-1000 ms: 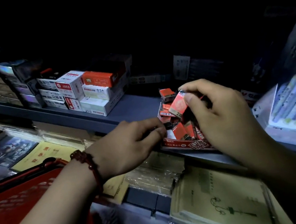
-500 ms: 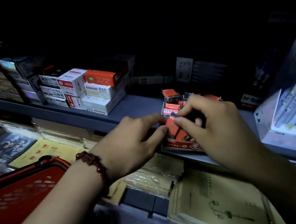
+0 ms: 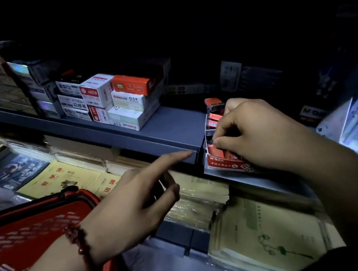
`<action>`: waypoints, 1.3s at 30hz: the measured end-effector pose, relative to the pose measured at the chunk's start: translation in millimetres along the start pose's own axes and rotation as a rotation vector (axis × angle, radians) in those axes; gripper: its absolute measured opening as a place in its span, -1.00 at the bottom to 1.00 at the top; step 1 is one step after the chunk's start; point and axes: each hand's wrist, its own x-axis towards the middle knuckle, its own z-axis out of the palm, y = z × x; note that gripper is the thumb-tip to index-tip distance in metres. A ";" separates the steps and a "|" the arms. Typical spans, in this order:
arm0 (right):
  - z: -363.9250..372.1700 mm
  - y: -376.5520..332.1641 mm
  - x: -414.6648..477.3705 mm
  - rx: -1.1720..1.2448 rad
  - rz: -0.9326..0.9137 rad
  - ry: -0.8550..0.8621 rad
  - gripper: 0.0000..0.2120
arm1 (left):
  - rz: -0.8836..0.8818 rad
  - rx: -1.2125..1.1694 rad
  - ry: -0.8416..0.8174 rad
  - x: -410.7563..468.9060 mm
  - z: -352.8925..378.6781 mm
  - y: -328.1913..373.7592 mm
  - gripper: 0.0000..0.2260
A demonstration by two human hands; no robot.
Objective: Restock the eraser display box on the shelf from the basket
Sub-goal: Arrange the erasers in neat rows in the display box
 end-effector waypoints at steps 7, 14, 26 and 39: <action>-7.4 9.8 -8.0 -0.125 -0.118 -0.159 -0.74 | 0.091 0.254 -0.066 25.6 -6.1 17.4 -0.37; -13.3 30.2 -17.9 0.079 -0.165 -0.097 -0.77 | 0.053 0.441 -0.143 43.5 -3.4 26.5 -0.43; 5.6 40.1 -34.6 0.259 -0.118 0.149 -0.80 | -0.209 0.067 -0.315 105.0 -17.6 35.1 -0.72; 14.6 41.0 -35.9 0.439 -0.088 0.315 -0.79 | -0.075 0.025 -0.134 92.1 1.6 13.5 -0.74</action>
